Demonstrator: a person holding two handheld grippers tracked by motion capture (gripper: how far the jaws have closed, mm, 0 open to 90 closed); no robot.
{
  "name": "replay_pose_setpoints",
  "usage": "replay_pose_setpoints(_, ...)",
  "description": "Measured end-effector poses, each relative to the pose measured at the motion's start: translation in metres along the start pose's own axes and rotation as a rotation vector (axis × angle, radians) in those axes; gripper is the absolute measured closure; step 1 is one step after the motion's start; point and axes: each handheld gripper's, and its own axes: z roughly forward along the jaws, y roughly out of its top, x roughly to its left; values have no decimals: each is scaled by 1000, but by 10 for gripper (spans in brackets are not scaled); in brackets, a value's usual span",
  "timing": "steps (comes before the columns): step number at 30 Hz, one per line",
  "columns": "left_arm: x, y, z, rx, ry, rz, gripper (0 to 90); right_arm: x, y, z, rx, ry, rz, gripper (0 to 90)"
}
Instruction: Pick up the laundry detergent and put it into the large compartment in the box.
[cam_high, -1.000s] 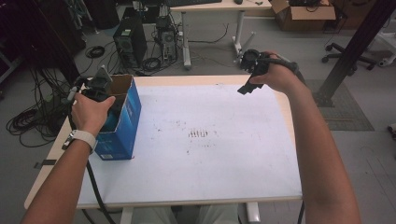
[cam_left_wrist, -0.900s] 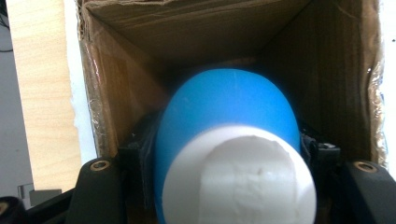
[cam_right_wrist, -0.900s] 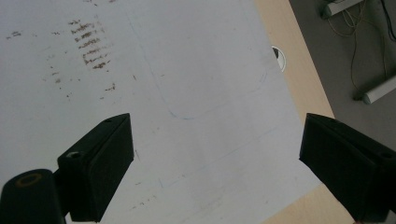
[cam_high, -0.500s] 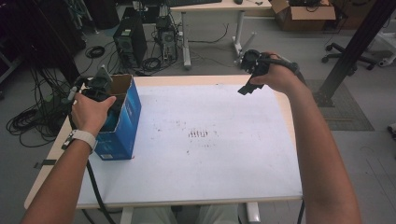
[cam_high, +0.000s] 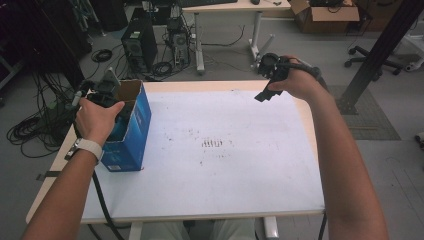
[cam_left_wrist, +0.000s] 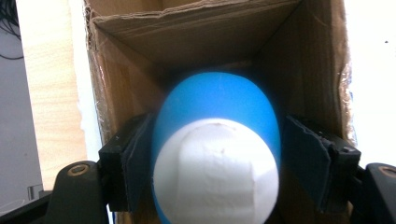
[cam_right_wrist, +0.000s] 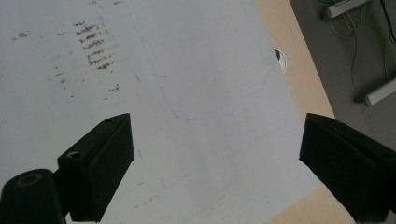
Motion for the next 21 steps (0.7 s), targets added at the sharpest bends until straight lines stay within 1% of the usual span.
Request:
replay_pose_setpoints(9, -1, 0, -6, -11, 6, 5, 259, 1, 0, -1, -3, 0, 2, 98)
replay_pose_setpoints(12, -1, 0, -9, -12, -2, 7, 237, 1, 0, -2, -3, 0, -2, 99)
replay_pose_setpoints(16, -3, 0, -12, -17, 9, 18, 233, 1, 0, -2, -5, 0, -1, 98)
replay_pose_setpoints(17, -4, 0, -14, -25, 13, 21, 233, 2, 0, -3, -5, 0, 1, 99)
replay_pose_setpoints(21, -6, 1, -20, -34, 19, 26, 226, 2, 0, -4, -6, -1, 1, 99)
